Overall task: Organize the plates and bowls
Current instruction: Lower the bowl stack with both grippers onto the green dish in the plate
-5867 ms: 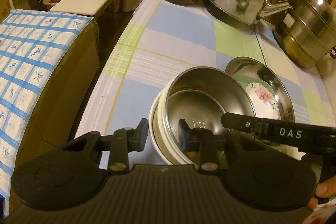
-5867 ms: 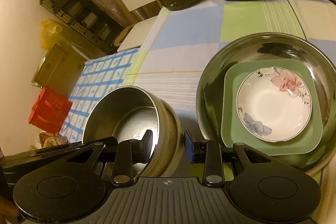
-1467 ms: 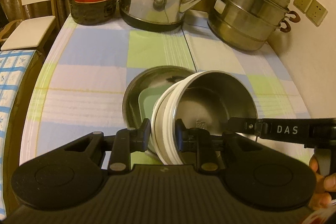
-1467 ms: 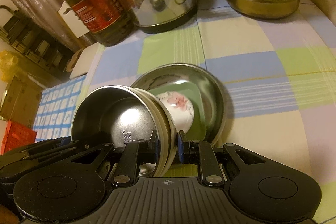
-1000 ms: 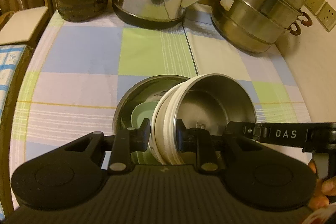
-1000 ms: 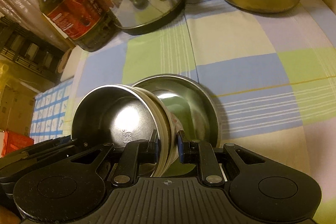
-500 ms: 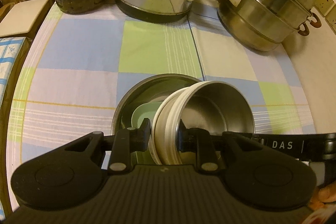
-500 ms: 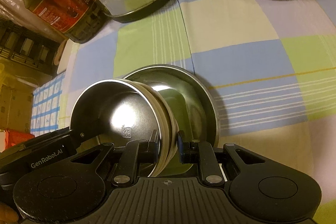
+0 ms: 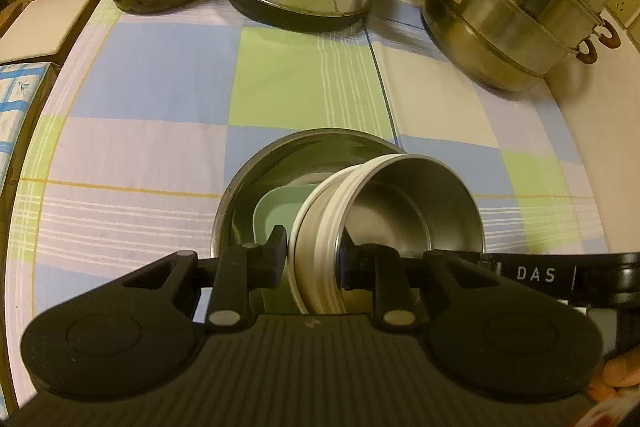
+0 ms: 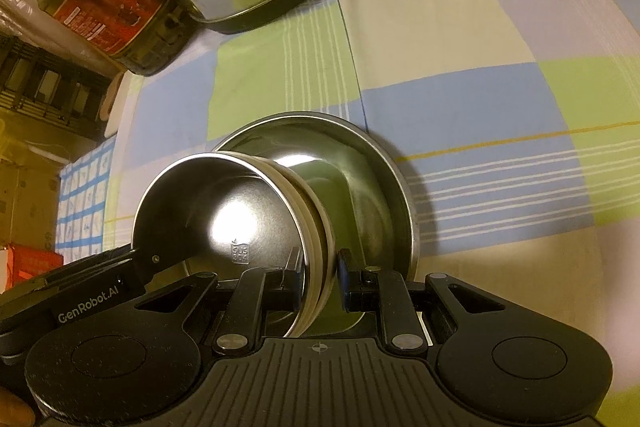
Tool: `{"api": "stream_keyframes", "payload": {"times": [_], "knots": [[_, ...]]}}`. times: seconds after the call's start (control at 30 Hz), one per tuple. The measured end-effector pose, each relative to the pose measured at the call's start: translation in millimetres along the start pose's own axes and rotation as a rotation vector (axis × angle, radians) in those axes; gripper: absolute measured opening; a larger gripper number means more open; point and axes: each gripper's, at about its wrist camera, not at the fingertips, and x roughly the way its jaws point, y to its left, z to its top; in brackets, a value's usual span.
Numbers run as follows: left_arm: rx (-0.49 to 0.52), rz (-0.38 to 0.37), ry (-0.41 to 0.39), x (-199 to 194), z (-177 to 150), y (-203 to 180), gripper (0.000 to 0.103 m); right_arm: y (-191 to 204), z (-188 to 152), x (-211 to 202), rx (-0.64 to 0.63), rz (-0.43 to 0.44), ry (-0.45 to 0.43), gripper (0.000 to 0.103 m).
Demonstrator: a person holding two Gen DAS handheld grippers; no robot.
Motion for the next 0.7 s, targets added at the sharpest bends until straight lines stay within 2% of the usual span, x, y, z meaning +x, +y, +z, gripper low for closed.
{"api": "stream_keyframes", "payload": {"times": [0.7], "knots": [[0.003, 0.004, -0.013, 8.0, -2.1, 1.9, 0.022, -6.9, -2.4, -0.8, 0.007, 0.03, -0.015, 0.02]]}}
